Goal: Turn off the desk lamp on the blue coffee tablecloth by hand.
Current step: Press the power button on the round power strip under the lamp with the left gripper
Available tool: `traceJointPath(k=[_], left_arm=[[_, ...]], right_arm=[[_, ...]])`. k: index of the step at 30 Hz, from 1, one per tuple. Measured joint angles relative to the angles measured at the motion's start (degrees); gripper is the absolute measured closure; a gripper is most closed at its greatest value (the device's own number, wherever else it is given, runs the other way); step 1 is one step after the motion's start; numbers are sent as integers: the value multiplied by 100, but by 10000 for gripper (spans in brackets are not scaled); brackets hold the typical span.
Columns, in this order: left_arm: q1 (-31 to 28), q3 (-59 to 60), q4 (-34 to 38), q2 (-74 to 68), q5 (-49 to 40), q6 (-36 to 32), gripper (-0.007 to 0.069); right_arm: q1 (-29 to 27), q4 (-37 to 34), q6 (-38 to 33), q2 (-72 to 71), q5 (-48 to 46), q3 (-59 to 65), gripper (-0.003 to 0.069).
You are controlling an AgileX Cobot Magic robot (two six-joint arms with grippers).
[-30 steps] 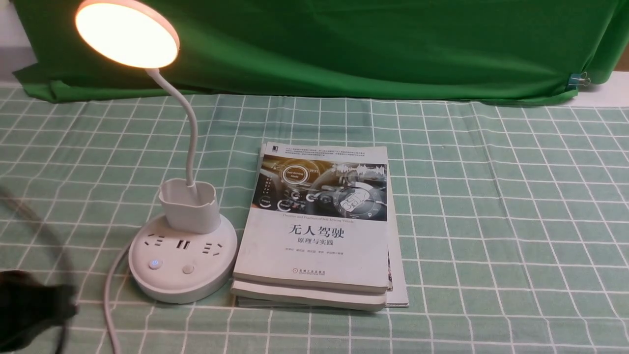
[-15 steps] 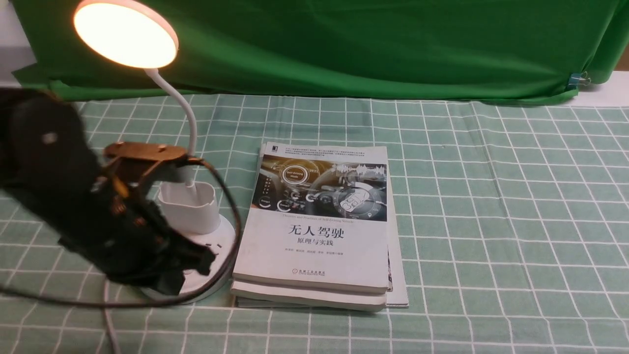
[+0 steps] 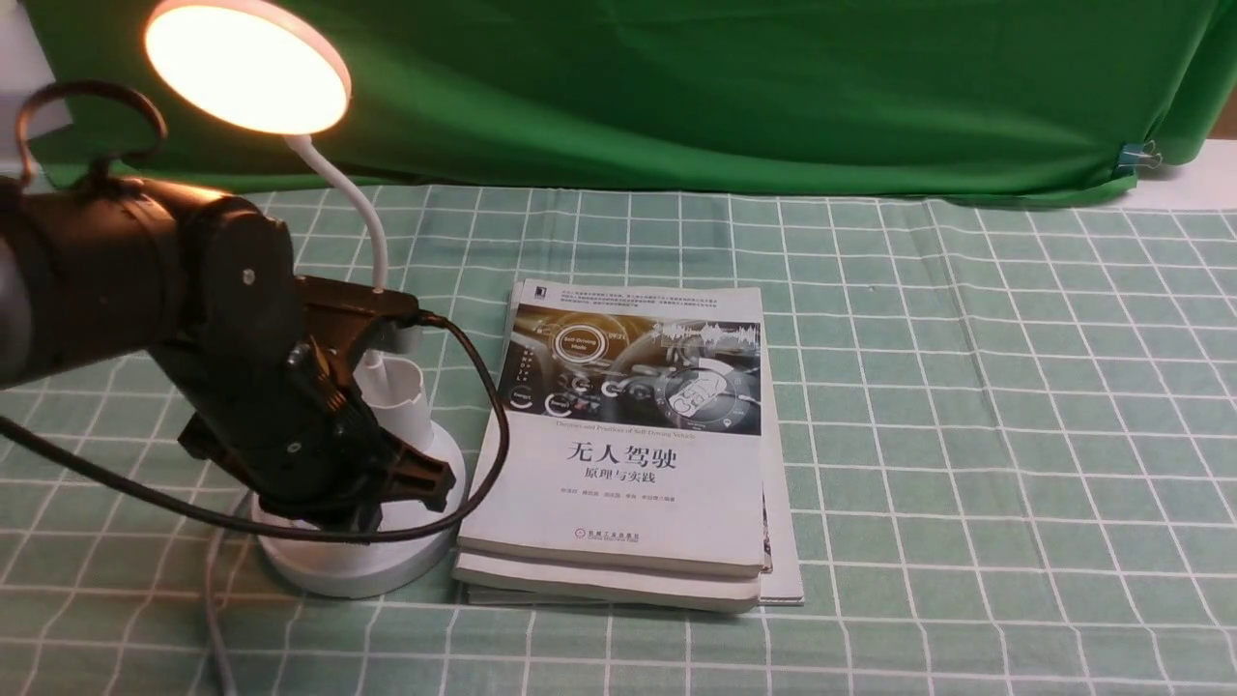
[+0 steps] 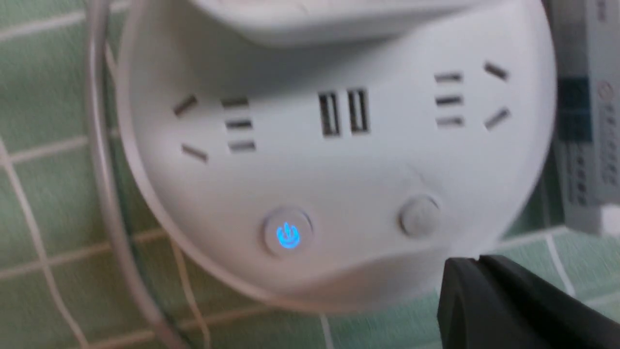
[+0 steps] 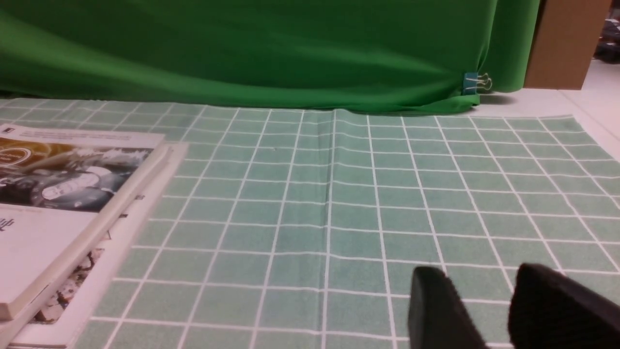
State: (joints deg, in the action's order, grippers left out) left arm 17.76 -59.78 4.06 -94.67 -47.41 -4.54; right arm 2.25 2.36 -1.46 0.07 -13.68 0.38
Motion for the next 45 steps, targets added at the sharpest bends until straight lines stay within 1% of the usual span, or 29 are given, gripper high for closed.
traceJointPath(k=[6,15,27,37,45], left_arm=[[0,-5,-49,-318,258,7,619],[0,-151,-86,-516,204,17,619],[0,-193,-10,158,-68,17,619],[0,-214,13,-508,-90,26,619],[0,-270,13,-506,-134,26,619]], right_arm=[[0,0,0,0,0,0,417],[0,0,0,0,0,0,417],[0,0,0,0,0,0,417],[0,0,0,0,0,0,417],[0,0,0,0,0,0,417]])
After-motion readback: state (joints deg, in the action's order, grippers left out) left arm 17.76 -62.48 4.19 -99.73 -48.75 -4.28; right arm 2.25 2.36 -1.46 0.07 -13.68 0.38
